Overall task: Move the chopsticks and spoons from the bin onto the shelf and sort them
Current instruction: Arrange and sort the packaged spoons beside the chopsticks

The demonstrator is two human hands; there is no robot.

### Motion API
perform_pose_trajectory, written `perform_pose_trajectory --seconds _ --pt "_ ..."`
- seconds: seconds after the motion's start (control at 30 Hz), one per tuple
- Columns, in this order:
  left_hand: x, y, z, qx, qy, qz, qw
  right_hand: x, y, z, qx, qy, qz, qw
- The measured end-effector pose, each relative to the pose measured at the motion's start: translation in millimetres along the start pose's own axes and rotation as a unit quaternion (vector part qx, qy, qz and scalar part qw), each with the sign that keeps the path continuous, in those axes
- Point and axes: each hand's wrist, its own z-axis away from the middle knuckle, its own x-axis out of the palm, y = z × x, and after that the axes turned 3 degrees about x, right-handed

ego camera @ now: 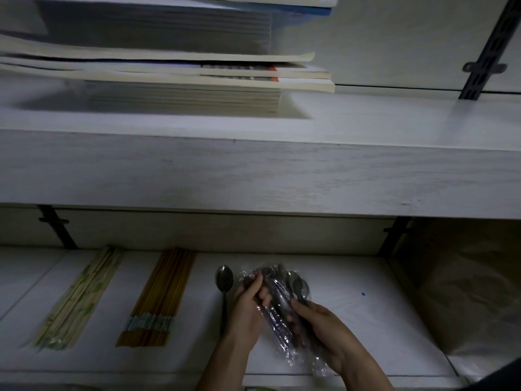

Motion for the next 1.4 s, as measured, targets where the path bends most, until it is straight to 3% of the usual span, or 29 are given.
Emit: perform_pose_trajectory --seconds 0.13,0.2,0.27,0.37,0.6,0.87,1.03,1.2,1.4 --pt "1 0 -5 -0.009 0.014 0.016 1.0 3 3 -4 -0.04 0.033 0.013 0.999" --pt "-1 -1 -11 -0.013 0.027 0.051 0.998 8 7 -3 -0.102 0.075 0.104 0.987" --pt "1 0 -12 -0.01 0.046 0.061 0.997 14 10 -3 -0.164 0.125 0.228 0.952" --pt "5 -2 -11 -0.007 0.039 0.08 0.996 19 15 -6 -0.229 0.159 0.317 0.906" --pt "12 -2 -4 -0.01 0.02 0.068 0.997 20 22 -16 -0.255 0.182 0.373 0.873" --pt "1 1 -16 0.0 0.056 0.086 0.995 5 11 -15 -0.224 0.151 0.312 0.911" --pt "-1 5 -16 -0.015 0.063 0.045 0.997 0 2 -8 -0.19 0.046 0.216 0.957" --pt "13 7 -6 -0.041 0.002 0.045 0.998 0 2 -6 -0.168 -0.007 0.165 0.972" --pt "14 6 -2 -0.086 -0.061 0.067 0.992 -1 0 -7 -0.157 -0.022 0.197 0.967"
